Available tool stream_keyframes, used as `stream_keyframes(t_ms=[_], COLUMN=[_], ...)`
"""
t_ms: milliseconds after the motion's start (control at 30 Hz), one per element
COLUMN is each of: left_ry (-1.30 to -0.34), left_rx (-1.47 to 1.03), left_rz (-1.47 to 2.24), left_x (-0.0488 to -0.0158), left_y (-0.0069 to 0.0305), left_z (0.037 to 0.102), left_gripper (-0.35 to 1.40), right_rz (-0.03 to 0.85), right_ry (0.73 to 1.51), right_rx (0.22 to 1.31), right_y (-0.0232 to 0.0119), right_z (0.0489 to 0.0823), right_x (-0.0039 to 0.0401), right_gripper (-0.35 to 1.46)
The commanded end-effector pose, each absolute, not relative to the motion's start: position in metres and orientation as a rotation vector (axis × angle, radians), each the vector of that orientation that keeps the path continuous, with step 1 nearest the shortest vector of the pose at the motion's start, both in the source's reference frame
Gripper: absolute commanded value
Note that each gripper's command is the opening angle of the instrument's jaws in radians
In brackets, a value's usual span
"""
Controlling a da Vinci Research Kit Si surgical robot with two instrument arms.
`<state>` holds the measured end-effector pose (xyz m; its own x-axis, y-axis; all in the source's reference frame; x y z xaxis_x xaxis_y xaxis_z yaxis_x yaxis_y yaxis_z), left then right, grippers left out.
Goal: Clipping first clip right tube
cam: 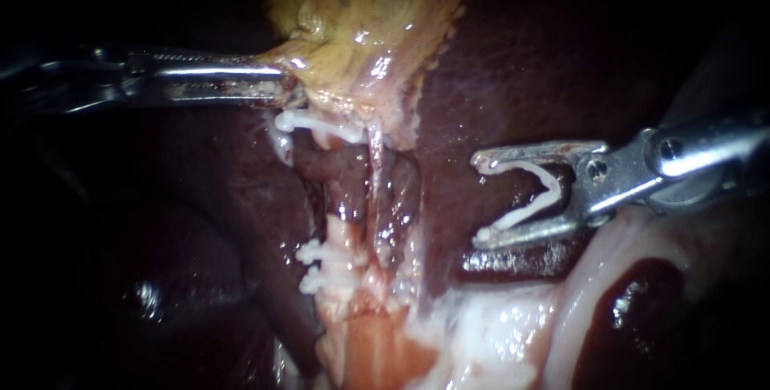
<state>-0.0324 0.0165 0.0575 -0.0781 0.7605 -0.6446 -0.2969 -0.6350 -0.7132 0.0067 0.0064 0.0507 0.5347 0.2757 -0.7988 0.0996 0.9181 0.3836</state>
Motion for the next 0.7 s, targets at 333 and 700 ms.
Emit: stream_keyframes(t_ms=[333, 700], left_ry=[-0.538, -0.527], left_rx=[-1.466, -1.476], left_rz=[1.757, 1.745], left_x=[-0.0277, -0.0270], left_y=[0.0185, 0.0186], left_z=[0.0516, 0.0505], left_gripper=[-0.35, -0.35], right_rz=[0.110, 0.145], right_ry=[1.008, 1.014], right_rx=[0.413, 0.464], right_y=[0.0065, 0.0064], right_z=[0.0508, 0.0526], right_x=[0.0071, 0.0127], right_gripper=[0.50, 0.49])
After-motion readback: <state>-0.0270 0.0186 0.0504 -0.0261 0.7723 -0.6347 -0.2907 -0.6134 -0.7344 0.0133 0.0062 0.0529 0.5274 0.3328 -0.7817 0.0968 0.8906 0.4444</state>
